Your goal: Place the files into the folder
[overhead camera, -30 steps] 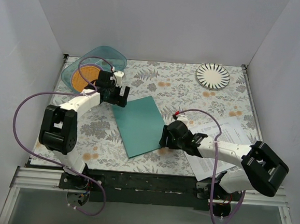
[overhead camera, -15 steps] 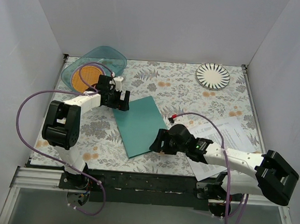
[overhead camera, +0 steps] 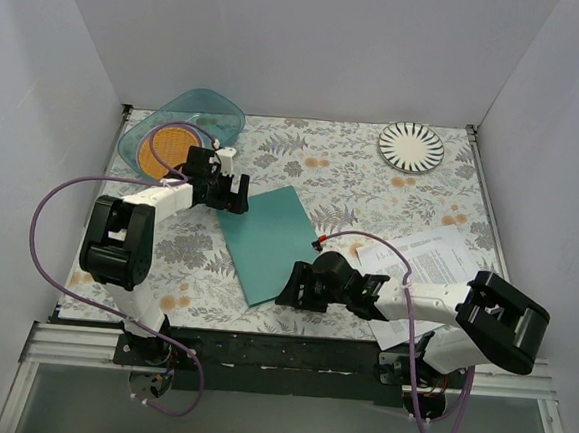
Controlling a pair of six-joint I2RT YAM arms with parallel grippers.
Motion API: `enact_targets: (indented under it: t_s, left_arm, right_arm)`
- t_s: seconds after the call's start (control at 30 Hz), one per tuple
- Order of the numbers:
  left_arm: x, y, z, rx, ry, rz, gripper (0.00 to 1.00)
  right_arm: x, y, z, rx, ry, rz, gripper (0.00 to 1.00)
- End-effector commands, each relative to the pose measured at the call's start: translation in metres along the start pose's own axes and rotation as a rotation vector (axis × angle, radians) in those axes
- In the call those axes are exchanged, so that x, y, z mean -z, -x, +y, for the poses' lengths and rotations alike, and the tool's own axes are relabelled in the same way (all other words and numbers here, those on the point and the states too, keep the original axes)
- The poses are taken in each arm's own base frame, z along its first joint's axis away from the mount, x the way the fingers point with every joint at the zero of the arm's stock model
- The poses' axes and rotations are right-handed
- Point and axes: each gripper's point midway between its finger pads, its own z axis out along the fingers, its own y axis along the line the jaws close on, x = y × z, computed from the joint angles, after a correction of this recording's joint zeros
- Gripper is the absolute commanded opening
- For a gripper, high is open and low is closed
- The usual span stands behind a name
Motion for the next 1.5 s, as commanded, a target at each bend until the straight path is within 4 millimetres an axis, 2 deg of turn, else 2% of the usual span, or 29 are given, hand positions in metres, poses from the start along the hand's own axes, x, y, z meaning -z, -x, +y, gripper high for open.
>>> enact_targets:
  t_s: [0.0,0.2,0.37,0.5,0.67,0.83,0.87,0.93,1.13,1.23,1.47]
  left_arm:
    - [0.014,-0.005,-0.004,-0.017,-0.017,-0.015,0.98]
    - [0.019,-0.033,-0.011,-0.007,-0.051,0.028,0.98]
    - [0.031,-0.035,-0.017,-0.019,-0.063,0.018,0.98]
    - [0.038,-0.037,-0.020,-0.023,-0.074,0.019,0.98]
    - [0.043,-0.042,-0.024,-0.018,-0.088,0.021,0.98]
    - [0.046,-0.046,-0.026,-0.015,-0.093,0.033,0.97]
    - [0.047,-0.047,-0.025,-0.018,-0.088,0.033,0.97]
    - [0.048,-0.048,-0.022,-0.027,-0.075,0.035,0.97]
    - [0.048,-0.045,-0.020,-0.044,-0.062,0.029,0.97]
    - [0.046,-0.044,-0.020,-0.031,-0.062,0.033,0.97]
    - [0.049,-0.039,-0.023,-0.024,-0.071,0.020,0.96]
  right_arm:
    - [-0.007,0.013,0.006,-0.069,0.042,-0.081,0.71]
    - [-0.006,0.019,-0.001,-0.145,0.046,-0.119,0.70]
    - [0.004,0.024,-0.006,-0.191,0.055,-0.174,0.68]
    - [0.017,0.036,-0.008,-0.232,0.078,-0.253,0.66]
    - [0.033,0.054,0.000,-0.255,0.133,-0.345,0.65]
    - [0.034,0.063,0.006,-0.267,0.147,-0.355,0.64]
    - [0.031,0.058,-0.001,-0.269,0.110,-0.332,0.63]
    - [0.031,0.053,0.000,-0.250,0.096,-0.298,0.62]
    - [0.052,0.042,-0.001,-0.173,0.100,-0.270,0.66]
    - [0.053,0.031,-0.009,-0.165,0.077,-0.231,0.68]
    - [0.037,0.013,-0.024,-0.203,0.059,-0.165,0.68]
